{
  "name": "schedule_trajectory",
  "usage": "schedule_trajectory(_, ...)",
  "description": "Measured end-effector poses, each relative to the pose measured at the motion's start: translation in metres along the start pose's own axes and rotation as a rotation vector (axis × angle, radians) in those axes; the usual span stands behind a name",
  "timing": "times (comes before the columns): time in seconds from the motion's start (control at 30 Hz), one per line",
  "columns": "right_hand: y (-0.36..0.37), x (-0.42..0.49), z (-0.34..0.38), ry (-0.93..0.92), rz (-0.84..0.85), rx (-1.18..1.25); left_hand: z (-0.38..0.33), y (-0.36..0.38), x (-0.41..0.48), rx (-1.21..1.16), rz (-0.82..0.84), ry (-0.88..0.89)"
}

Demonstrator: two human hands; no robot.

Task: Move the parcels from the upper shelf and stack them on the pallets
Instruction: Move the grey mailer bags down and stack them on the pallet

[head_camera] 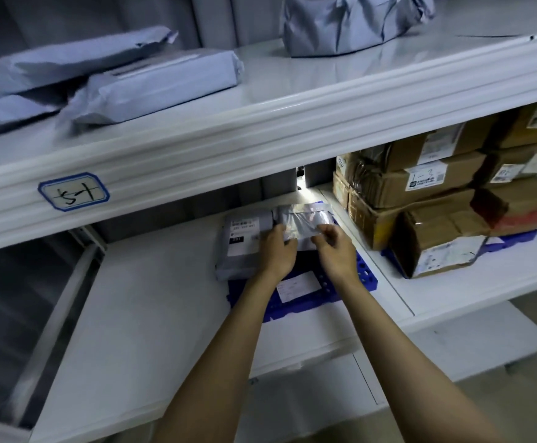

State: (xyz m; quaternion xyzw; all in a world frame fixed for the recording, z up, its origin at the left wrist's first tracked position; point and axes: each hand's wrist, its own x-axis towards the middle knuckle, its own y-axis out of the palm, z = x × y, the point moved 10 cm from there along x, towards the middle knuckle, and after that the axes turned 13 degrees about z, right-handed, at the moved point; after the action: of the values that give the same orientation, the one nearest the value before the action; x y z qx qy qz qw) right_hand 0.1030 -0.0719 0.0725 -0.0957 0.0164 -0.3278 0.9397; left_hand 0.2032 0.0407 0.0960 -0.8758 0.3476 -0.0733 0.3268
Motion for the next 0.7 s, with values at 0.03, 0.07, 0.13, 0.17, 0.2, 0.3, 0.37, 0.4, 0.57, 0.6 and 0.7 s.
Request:
schedule_trajectory(0.03, 0.003, 0.003, -0.001, 0.004, 0.026, -0.005, 0.0, 0.002, 0.001, 0.013, 0.016, -0.005)
schedule_trajectory(0.07, 0.007, 0.005, -0.002, 0.013, 0.054, -0.005, 0.0, 0.005, 0.002, 0.024, 0.035, -0.007)
schedule_trajectory(0.13, 0.015, 0.007, 0.0, 0.021, 0.099, -0.004, 0.001, 0.008, 0.002, 0.038, 0.081, -0.017)
schedule_trajectory(0.17, 0.018, 0.008, 0.0, 0.02, 0.105, -0.015, 0.002, 0.011, 0.0, 0.039, 0.109, -0.025)
schedule_trajectory(0.2, 0.02, 0.008, 0.0, 0.026, 0.105, -0.037, 0.003, 0.012, -0.001, 0.036, 0.135, -0.032)
schedule_trajectory(0.3, 0.025, 0.002, -0.006, 0.076, 0.115, -0.101, 0.01, 0.016, -0.008, 0.007, 0.194, -0.048)
schedule_trajectory(0.37, 0.026, -0.006, -0.003, 0.067, 0.115, -0.095, 0.013, 0.016, -0.014, -0.011, 0.203, -0.045)
schedule_trajectory(0.4, 0.025, -0.01, -0.001, 0.057, 0.11, -0.092, 0.013, 0.016, -0.017, -0.017, 0.204, -0.044)
schedule_trajectory(0.57, 0.021, -0.03, 0.013, 0.013, 0.084, -0.084, 0.009, 0.01, -0.035, -0.042, 0.201, 0.002)
schedule_trajectory(0.6, 0.019, -0.035, 0.018, -0.008, 0.073, -0.092, 0.005, 0.008, -0.039, -0.04, 0.199, 0.021)
schedule_trajectory(0.7, 0.011, -0.049, 0.036, -0.064, 0.039, -0.133, -0.014, -0.004, -0.054, 0.008, 0.16, 0.087)
